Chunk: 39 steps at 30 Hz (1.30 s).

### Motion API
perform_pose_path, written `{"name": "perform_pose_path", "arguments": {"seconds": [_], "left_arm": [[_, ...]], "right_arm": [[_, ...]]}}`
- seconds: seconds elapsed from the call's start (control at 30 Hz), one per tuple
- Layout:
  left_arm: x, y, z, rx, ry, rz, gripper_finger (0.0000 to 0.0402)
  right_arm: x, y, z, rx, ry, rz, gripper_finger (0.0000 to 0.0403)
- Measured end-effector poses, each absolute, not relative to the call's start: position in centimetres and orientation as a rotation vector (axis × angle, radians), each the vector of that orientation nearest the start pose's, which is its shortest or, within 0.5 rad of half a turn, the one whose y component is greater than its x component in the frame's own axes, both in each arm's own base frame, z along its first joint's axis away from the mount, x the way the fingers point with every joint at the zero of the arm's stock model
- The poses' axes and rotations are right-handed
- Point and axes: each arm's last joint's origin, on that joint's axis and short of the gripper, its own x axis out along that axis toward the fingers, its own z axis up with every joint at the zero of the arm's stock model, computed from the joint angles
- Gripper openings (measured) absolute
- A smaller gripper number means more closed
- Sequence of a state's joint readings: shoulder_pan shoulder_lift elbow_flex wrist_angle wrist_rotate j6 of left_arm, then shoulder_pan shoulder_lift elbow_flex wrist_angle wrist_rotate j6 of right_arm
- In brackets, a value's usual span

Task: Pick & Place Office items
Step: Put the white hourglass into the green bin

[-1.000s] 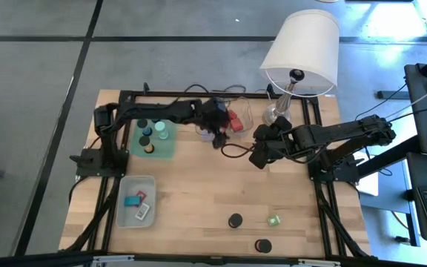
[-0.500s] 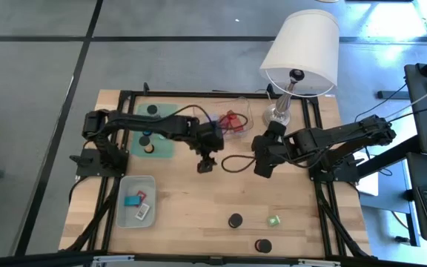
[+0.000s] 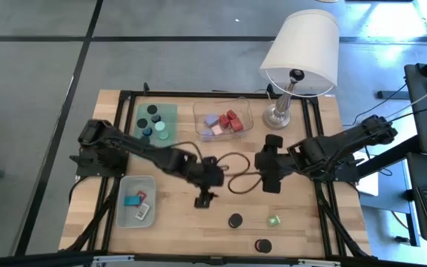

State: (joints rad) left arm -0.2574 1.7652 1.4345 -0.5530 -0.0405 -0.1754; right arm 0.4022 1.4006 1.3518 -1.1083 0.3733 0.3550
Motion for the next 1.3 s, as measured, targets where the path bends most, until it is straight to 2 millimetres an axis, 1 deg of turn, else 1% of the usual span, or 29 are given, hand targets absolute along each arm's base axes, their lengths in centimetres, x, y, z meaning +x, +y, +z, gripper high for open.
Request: {"name": "perform_pose_path", "arguments": {"seconds": [0.1,0.2,0.33,0.43,0.5,0.6,0.8,0.9,1.03,1.1,1.2,1.3], "left_arm": [[37.4,-12.0,26.5,-0.051,0.805,-0.103,0.0261],[36.9,-13.6,26.6,-0.084,0.786,-0.054,0.0269],[35.8,-14.5,26.1,-0.073,0.835,0.076,0.0279],[35.1,-14.7,26.0,-0.105,0.867,0.123,0.0283],[34.8,-14.7,25.8,-0.142,0.911,0.129,0.0283],[34.3,-14.7,25.4,-0.168,0.982,0.136,0.0283],[33.0,-14.1,24.7,-0.152,1.128,0.204,0.0283],[32.7,-14.0,24.6,-0.217,1.166,0.234,0.0283],[32.1,-14.2,24.4,-0.275,1.232,0.258,0.0283],[31.7,-14.4,24.3,-0.274,1.265,0.256,0.0283],[31.3,-14.5,24.1,-0.253,1.294,0.261,0.0283],[30.9,-14.6,23.7,-0.247,1.318,0.265,0.0283]], "right_arm": [[23.7,9.9,32.9,-0.131,1.038,-0.128,0.0265],[23.2,10.4,33.2,-0.139,1.014,-0.107,0.0265],[23.4,11.2,32.1,-0.117,0.956,-0.071,0.0265],[23.9,12.3,30.5,-0.077,0.914,0.033,0.0265],[24.3,13.1,29.5,-0.058,0.853,0.113,0.0265],[24.6,14.0,28.2,-0.049,0.773,0.172,0.0265],[25.1,14.6,26.0,0.000,0.724,0.186,0.0265],[26.1,15.7,25.2,0.077,0.689,0.208,0.0265],[27.6,17.7,24.2,0.118,0.588,0.258,0.0265],[28.4,18.6,23.8,0.146,0.529,0.280,0.0265],[29.0,19.5,23.0,0.191,0.486,0.275,0.0265],[29.2,20.2,22.2,0.236,0.497,0.265,0.0266]]}}
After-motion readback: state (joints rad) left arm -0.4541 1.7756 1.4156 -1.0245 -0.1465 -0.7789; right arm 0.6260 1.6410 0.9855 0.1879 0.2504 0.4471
